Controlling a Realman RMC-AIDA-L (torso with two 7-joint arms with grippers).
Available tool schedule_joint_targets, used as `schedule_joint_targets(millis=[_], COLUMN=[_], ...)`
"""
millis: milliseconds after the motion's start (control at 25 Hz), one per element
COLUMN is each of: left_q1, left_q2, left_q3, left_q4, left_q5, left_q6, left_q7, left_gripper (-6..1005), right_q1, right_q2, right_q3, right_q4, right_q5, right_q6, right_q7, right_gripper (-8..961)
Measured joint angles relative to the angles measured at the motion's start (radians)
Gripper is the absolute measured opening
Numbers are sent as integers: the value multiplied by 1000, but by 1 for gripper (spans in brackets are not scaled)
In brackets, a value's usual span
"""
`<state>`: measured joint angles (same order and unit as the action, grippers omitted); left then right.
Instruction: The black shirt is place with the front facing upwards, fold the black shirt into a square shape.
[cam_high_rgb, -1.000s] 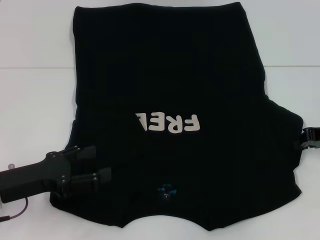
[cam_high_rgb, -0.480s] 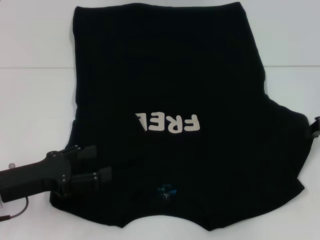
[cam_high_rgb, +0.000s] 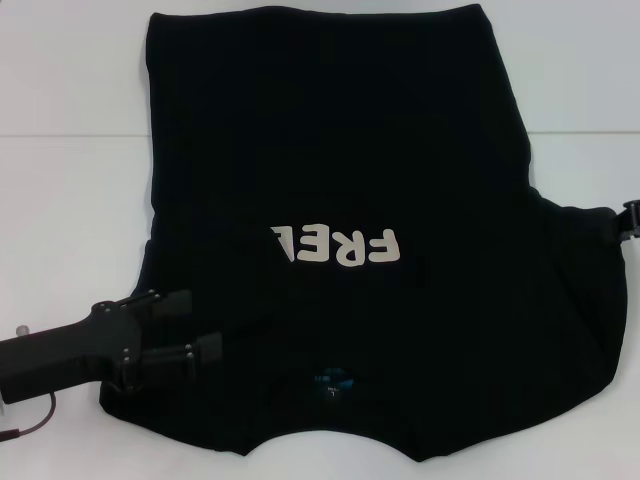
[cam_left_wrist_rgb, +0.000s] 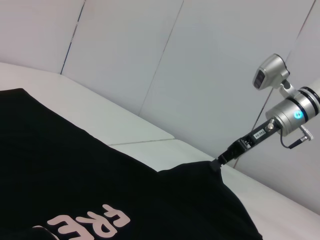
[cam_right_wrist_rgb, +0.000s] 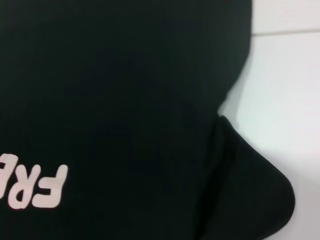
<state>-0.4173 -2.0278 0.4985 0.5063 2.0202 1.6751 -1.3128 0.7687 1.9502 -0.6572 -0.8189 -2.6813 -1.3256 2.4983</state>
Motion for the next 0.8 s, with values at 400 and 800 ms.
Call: schedule_joint_targets(millis=[400, 800], left_q1=[-1, -2], left_q2=[0, -2], left_q3=[0, 0], left_q4=[1, 0], left_q5=[0, 0], left_q6=[-2, -4], left_q7=[0, 0], left_gripper=[934, 935], right_q1=[56, 107], right_q2=[29, 64], right_q3=[-99, -212], right_q4=[9, 11], right_q5=[-4, -5], right_q6=[-12, -2], right_q7=[-31, -35], right_gripper=[45, 50])
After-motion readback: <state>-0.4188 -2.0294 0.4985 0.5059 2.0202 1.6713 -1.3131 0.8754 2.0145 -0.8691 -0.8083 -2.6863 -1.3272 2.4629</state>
